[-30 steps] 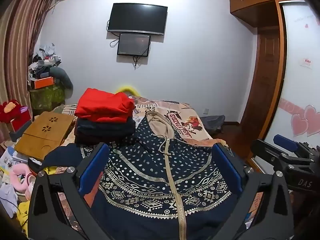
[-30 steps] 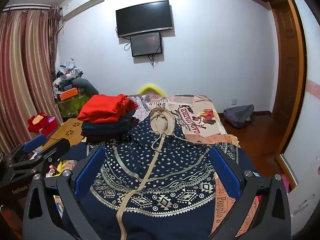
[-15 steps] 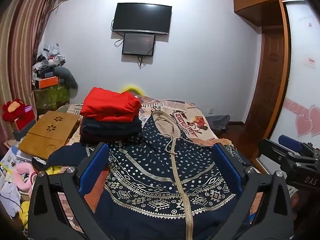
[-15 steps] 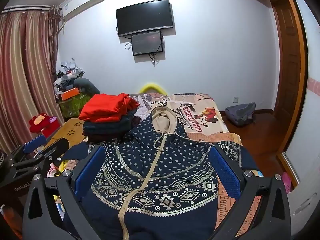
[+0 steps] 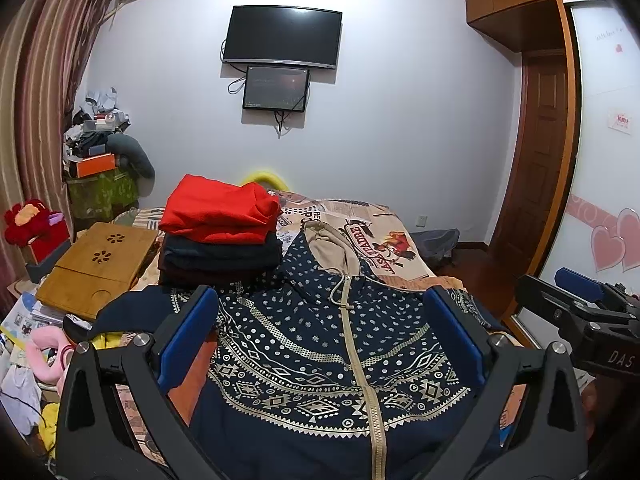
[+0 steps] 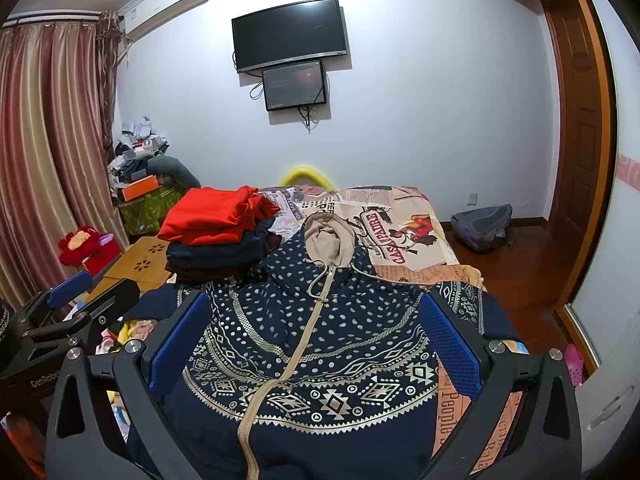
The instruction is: Fold large clothes
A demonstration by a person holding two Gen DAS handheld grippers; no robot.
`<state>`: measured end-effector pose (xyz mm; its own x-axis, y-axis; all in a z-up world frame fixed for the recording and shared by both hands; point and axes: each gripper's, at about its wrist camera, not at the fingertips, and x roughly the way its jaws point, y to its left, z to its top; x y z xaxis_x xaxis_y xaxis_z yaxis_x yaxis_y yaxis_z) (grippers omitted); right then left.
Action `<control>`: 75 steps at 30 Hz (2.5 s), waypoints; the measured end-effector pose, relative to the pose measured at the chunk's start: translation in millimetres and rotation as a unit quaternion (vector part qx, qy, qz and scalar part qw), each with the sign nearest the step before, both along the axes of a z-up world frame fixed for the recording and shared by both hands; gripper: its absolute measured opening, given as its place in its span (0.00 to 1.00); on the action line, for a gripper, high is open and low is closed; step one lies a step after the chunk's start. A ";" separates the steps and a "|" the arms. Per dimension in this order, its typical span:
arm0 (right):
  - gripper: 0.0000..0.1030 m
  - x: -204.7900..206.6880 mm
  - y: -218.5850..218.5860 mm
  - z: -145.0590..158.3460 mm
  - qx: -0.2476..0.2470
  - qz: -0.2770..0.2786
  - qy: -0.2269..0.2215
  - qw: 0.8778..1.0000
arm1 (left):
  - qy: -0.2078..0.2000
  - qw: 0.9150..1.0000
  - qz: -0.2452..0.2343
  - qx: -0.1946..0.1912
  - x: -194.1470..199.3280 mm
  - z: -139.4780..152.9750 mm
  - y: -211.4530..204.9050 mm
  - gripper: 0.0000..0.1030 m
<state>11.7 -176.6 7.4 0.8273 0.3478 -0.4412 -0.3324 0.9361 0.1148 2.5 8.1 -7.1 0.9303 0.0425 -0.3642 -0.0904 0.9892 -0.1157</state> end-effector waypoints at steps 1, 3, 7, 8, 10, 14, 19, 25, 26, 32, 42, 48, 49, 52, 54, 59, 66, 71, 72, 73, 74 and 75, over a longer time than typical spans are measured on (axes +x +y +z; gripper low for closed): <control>1.00 0.0 0.0 -0.2 0.000 0.000 0.000 1.000 | 0.000 1.000 0.000 0.000 -0.3 -0.1 -0.4 1.00; 1.00 0.4 -0.3 0.1 0.001 0.000 0.000 1.000 | 0.000 1.000 0.000 0.001 0.0 0.5 0.2 1.00; 1.00 0.2 0.2 0.2 0.000 0.000 0.000 1.000 | -0.001 1.000 0.001 0.004 0.8 1.4 -0.1 1.00; 1.00 0.2 0.4 0.1 0.000 0.000 0.000 1.000 | -0.001 1.000 0.001 0.004 0.4 1.6 -0.7 1.00; 1.00 0.7 0.2 0.4 0.000 0.000 0.001 1.000 | 0.000 1.000 0.001 0.003 0.9 1.5 -0.6 1.00; 1.00 1.0 -0.2 0.4 0.000 0.001 0.001 1.000 | 0.000 1.000 0.001 0.002 0.9 0.8 -0.1 1.00; 1.00 0.9 2.1 0.7 -0.004 0.003 -0.001 1.000 | 0.000 1.000 -0.001 0.003 1.6 1.0 -0.5 1.00; 1.00 1.7 2.9 1.5 -0.007 0.003 -0.001 1.000 | 0.001 1.000 -0.004 0.002 2.5 1.7 -0.6 1.00; 1.00 1.7 2.9 1.4 -0.007 0.003 -0.001 1.000 | 0.002 1.000 -0.005 0.002 3.3 1.7 -1.1 1.00; 1.00 3.9 2.6 1.0 -0.008 0.002 0.002 1.000 | 0.003 1.000 -0.006 0.001 5.3 1.3 -2.2 1.00; 1.00 6.8 1.2 -2.4 -0.005 0.000 0.008 1.000 | 0.004 1.000 -0.002 -0.003 9.1 -0.2 -0.5 1.00; 1.00 10.5 3.0 -3.5 -0.006 0.000 0.011 1.000 | 0.005 1.000 0.001 -0.007 11.5 -1.8 4.9 1.00; 1.00 11.5 3.5 -3.8 -0.008 -0.001 0.012 1.000 | 0.005 1.000 0.002 -0.008 12.1 -2.6 5.8 1.00; 1.00 16.0 5.7 -4.3 -0.017 -0.006 0.010 1.000 | 0.009 1.000 0.004 -0.012 17.1 -4.5 9.4 1.00; 1.00 20.2 6.0 -4.7 -0.020 -0.008 0.011 1.000 | 0.013 1.000 0.005 -0.016 21.7 -6.6 12.4 1.00; 1.00 35.8 7.8 -3.3 -0.019 -0.011 0.011 1.000 | 0.027 0.999 0.004 -0.031 38.4 -12.8 25.8 1.00; 1.00 66.1 17.5 0.2 -0.040 -0.021 -0.005 0.999 | 0.024 0.999 0.039 -0.015 64.2 -14.8 59.6 1.00; 1.00 94.5 27.2 -7.1 -0.065 -0.029 -0.007 0.997 | 0.029 0.998 0.059 -0.025 86.4 -21.2 99.1 1.00; 1.00 99.5 27.9 -8.7 -0.068 -0.030 -0.006 0.997 | 0.036 0.998 0.053 -0.028 93.9 -26.0 108.1 1.00; 1.00 104.3 29.0 -11.2 -0.072 -0.031 -0.004 0.997 | 0.045 0.997 0.048 -0.028 100.9 -30.3 113.8 1.00; 1.00 110.9 31.6 -14.7 -0.078 -0.030 0.000 0.997 | 0.061 0.997 0.044 -0.030 110.0 -38.3 123.4 1.00; 1.00 116.8 33.8 -17.0 -0.082 -0.030 0.005 0.996 | 0.067 0.996 0.043 -0.032 115.0 -44.1 129.8 1.00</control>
<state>128.6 -142.8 -9.6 0.8399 0.2217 -0.4954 -0.2757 0.9605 -0.0375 117.5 137.9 -51.2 0.8674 0.0928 -0.4890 -0.1938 0.9679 -0.1600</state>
